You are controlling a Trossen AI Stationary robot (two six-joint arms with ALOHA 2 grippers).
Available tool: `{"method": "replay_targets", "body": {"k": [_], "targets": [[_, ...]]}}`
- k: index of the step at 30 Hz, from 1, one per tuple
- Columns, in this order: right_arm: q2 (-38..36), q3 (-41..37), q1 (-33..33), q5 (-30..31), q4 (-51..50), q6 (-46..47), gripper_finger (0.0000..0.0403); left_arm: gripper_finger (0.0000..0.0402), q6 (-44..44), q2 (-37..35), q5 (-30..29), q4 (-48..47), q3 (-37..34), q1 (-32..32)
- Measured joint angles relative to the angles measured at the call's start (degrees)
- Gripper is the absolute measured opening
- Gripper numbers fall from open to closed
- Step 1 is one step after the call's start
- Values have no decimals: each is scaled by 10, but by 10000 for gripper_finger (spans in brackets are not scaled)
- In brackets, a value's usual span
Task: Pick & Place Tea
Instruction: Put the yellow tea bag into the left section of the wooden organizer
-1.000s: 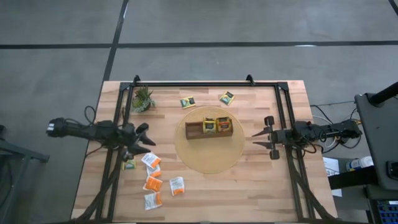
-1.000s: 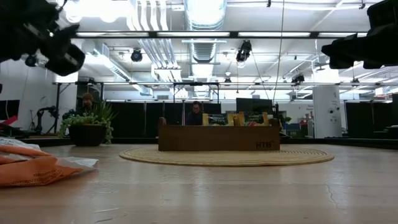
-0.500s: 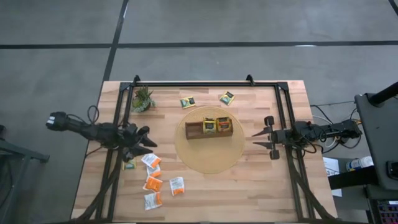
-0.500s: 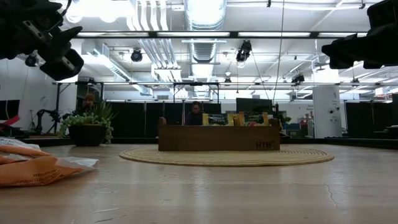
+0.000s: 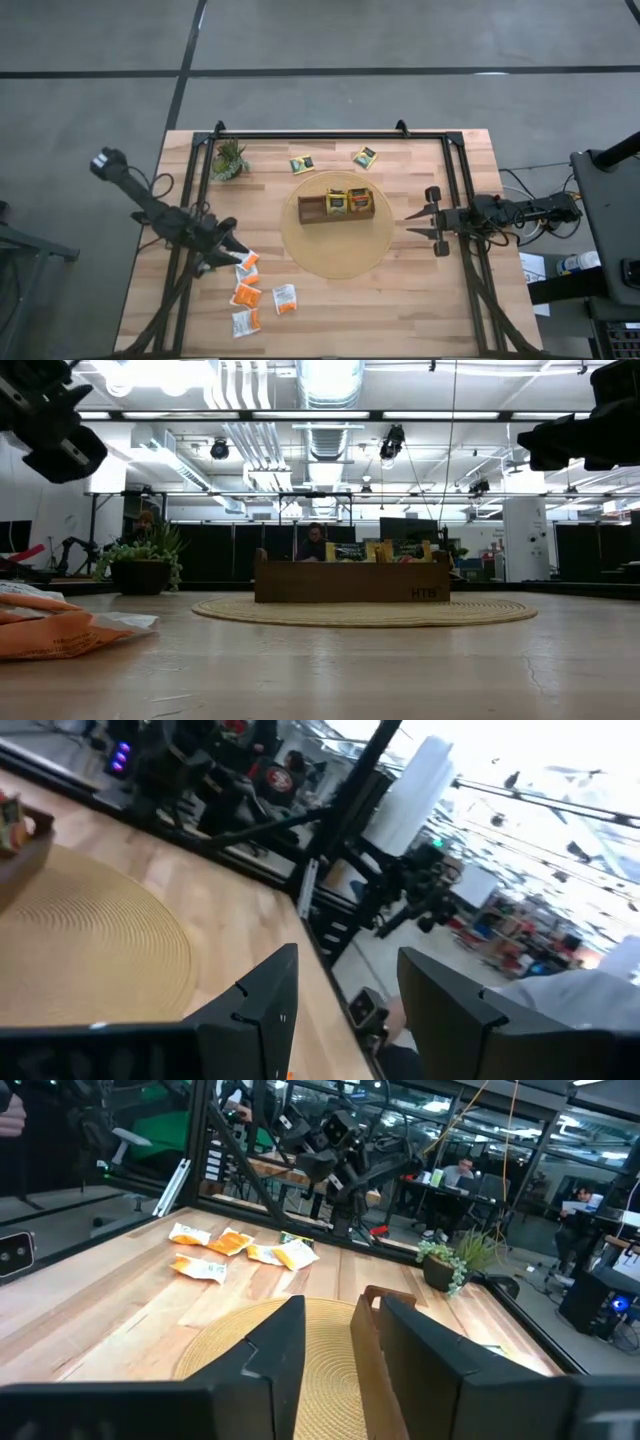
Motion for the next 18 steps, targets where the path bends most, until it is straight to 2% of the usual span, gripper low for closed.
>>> {"method": "replay_targets", "body": {"k": [3, 6, 12, 18], "targets": [[0, 0, 0, 0, 0, 0, 132, 167, -7, 17, -56, -12, 12, -30], [0, 0, 0, 0, 0, 0, 134, 167, -46, 33, -93, -89, 47, -46], [0, 0, 0, 0, 0, 0, 130, 167, -145, 93, -118, -326, 166, -51], [0, 0, 0, 0, 0, 0, 123, 167, -135, 214, -109, -482, 296, -52]]}}
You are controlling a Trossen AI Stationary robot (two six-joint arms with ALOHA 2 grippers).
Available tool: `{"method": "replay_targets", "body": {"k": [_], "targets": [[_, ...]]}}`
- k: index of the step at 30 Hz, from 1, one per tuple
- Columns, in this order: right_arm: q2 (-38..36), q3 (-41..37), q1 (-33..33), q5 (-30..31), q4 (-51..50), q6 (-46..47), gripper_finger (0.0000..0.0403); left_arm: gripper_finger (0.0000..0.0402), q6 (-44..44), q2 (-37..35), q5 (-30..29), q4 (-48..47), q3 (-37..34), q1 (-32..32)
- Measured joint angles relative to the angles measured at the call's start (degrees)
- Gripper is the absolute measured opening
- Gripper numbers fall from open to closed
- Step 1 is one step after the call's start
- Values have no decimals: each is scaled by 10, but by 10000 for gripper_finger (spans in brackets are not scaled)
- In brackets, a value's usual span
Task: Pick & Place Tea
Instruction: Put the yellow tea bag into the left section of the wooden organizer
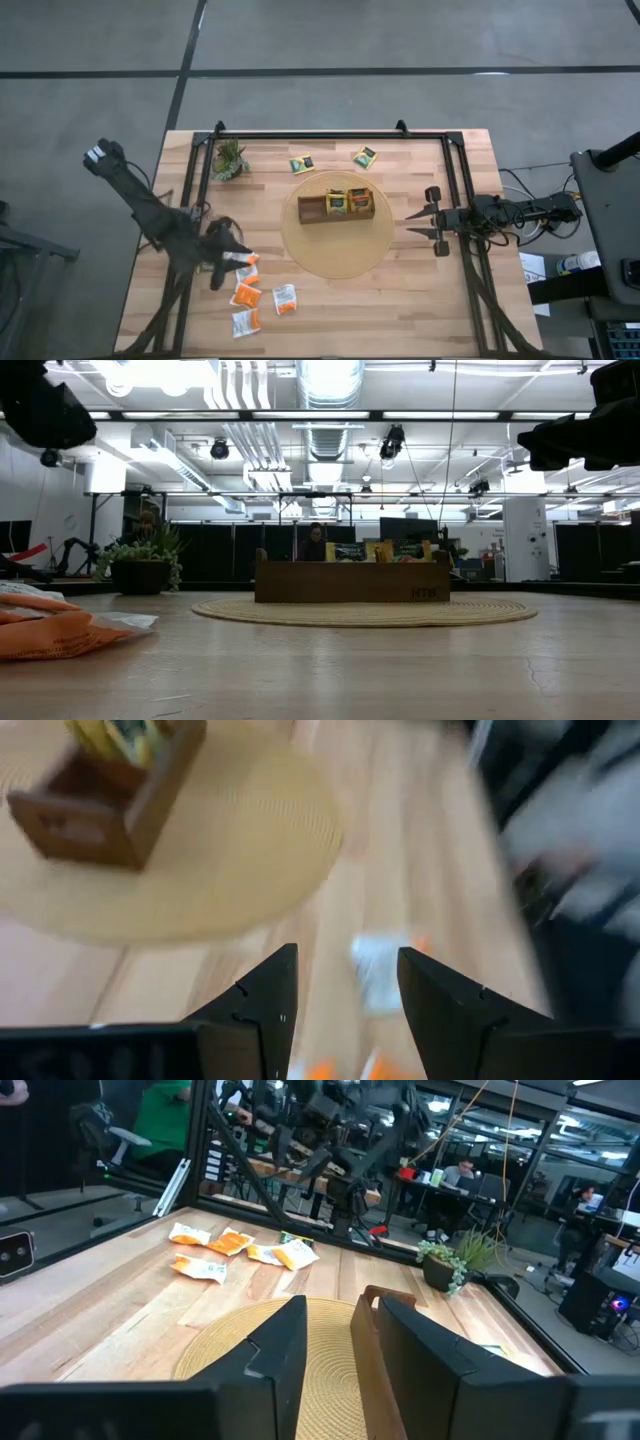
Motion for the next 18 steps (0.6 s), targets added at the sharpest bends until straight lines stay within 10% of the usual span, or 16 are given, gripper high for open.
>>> {"method": "replay_targets", "body": {"k": [9, 18], "targets": [[0, 0, 0, 0, 0, 0, 125, 167, -93, 195, 139, -284, 141, -8], [0, 0, 0, 0, 0, 0, 132, 167, -231, 283, 233, -321, 129, -10]]}}
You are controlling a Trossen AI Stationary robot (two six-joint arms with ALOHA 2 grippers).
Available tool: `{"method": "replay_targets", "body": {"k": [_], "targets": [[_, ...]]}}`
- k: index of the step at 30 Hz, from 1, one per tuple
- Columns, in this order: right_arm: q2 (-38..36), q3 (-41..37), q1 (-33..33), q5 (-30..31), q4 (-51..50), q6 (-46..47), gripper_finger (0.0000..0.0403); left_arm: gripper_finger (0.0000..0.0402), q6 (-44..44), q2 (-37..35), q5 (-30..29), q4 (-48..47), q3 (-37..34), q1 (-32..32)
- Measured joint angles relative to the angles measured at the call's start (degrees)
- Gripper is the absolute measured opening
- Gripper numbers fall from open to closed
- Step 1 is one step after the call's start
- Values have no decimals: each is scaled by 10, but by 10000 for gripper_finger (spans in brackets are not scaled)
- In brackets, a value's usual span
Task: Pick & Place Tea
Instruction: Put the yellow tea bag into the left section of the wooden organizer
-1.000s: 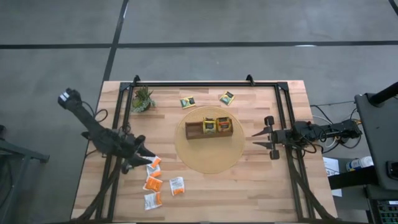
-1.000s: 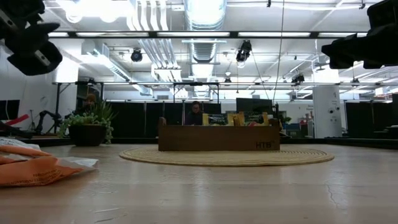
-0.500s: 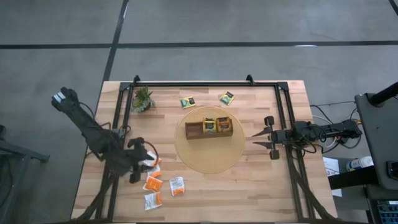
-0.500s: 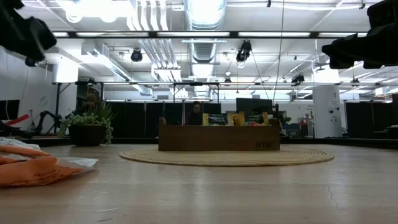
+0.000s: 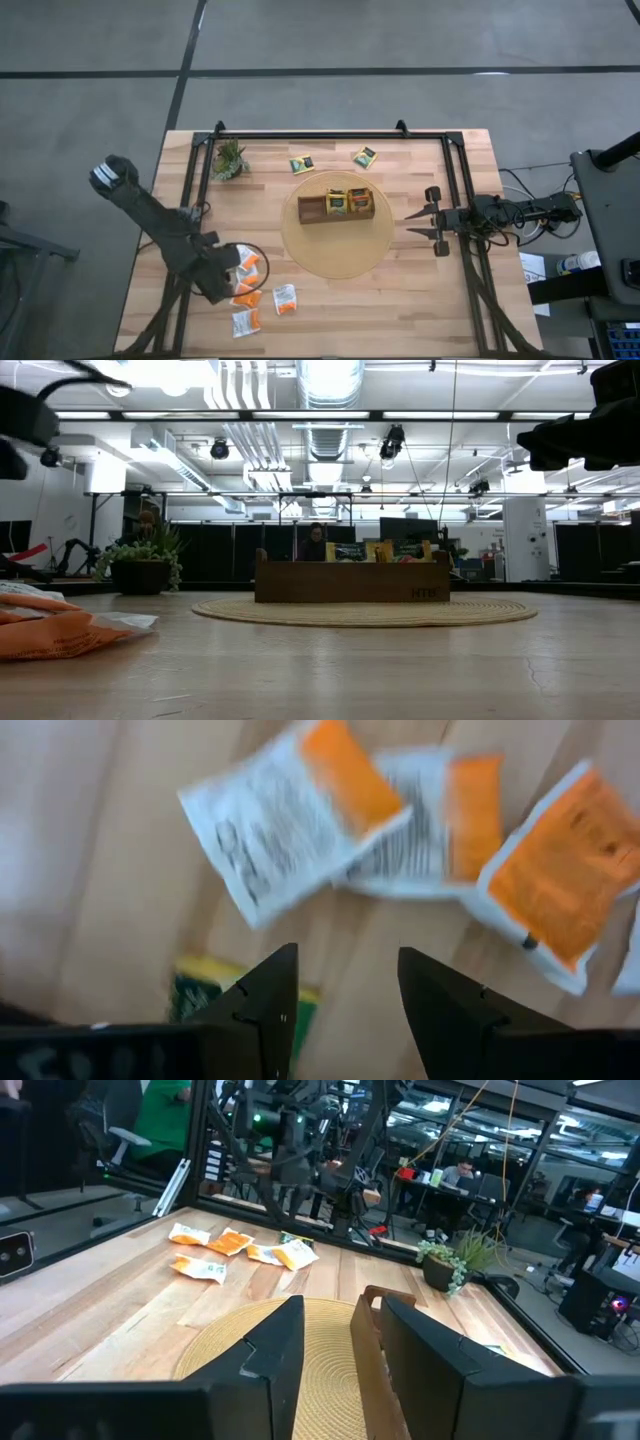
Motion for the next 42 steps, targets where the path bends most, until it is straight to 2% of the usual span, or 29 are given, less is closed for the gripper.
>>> {"method": "replay_targets", "body": {"k": [8, 20, 27, 31, 35, 39, 42], "targets": [[0, 0, 0, 0, 0, 0, 121, 167, -90, -6, 67, 0, -39, -24], [0, 0, 0, 0, 0, 0, 128, 167, -122, -42, 86, 8, -113, -28], [0, 0, 0, 0, 0, 0, 133, 167, -127, -46, 145, 126, -185, -28], [1, 0, 0, 0, 1, 0, 128, 161, -148, -49, 148, 135, -198, -26], [2, 0, 0, 0, 2, 0, 122, 114, -149, -54, 148, 134, -198, -26], [3, 0, 0, 0, 2, 0, 121, 23, -149, -56, 147, 139, -199, -26], [3, 0, 0, 0, 1, 0, 125, 7, -150, -55, 145, 137, -200, -26]]}}
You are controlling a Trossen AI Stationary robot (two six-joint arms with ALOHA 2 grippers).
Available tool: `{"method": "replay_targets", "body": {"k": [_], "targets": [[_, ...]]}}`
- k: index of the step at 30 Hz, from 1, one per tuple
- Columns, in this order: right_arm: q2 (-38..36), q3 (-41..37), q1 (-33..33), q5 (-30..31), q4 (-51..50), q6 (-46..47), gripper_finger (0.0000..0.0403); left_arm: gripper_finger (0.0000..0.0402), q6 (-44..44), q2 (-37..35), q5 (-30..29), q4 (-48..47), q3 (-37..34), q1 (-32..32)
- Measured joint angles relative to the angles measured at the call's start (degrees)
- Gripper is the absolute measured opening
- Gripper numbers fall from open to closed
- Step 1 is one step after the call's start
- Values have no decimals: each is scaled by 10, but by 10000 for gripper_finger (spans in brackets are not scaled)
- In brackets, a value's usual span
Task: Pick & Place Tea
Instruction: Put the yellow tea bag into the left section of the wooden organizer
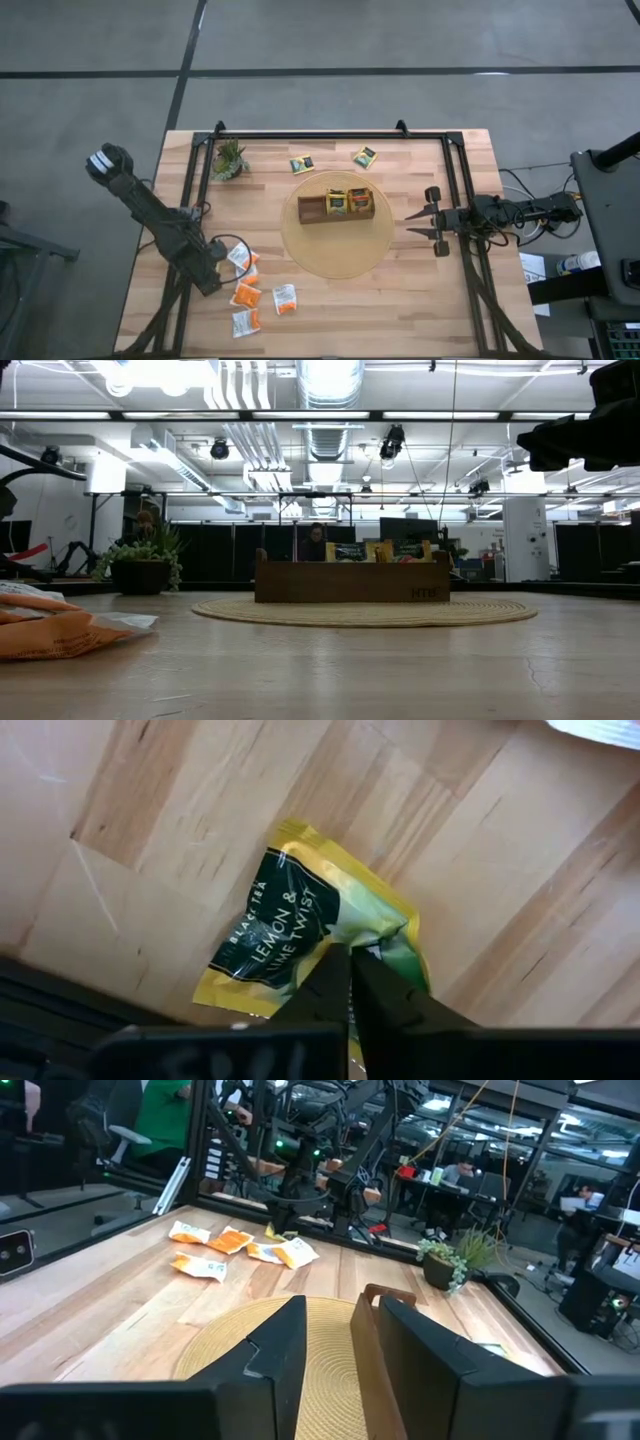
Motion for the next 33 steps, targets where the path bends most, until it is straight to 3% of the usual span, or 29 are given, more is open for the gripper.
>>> {"method": "replay_targets", "body": {"k": [5, 9, 15, 20, 24, 29, 33], "targets": [[0, 0, 0, 0, 0, 0, 131, 1, 1, 0, -5, -15, 15, 0], [0, 0, 0, 0, 0, 0, 132, 0, 6, 0, -42, -75, 58, 0], [1, 0, 0, 0, -1, 0, 123, 0, 11, 0, -151, -220, 154, 0], [1, 0, 0, 0, -1, 0, 118, 0, 6, -1, -305, -304, 221, 3], [1, 0, 0, 0, -1, 0, 119, 0, 43, -1, -422, -299, 244, 25], [1, 0, 0, 0, -1, 0, 126, 0, 126, 4, -495, -259, 245, 91], [0, 0, 0, 0, -1, 0, 130, 0, 250, 7, -545, -165, 244, 160]]}}
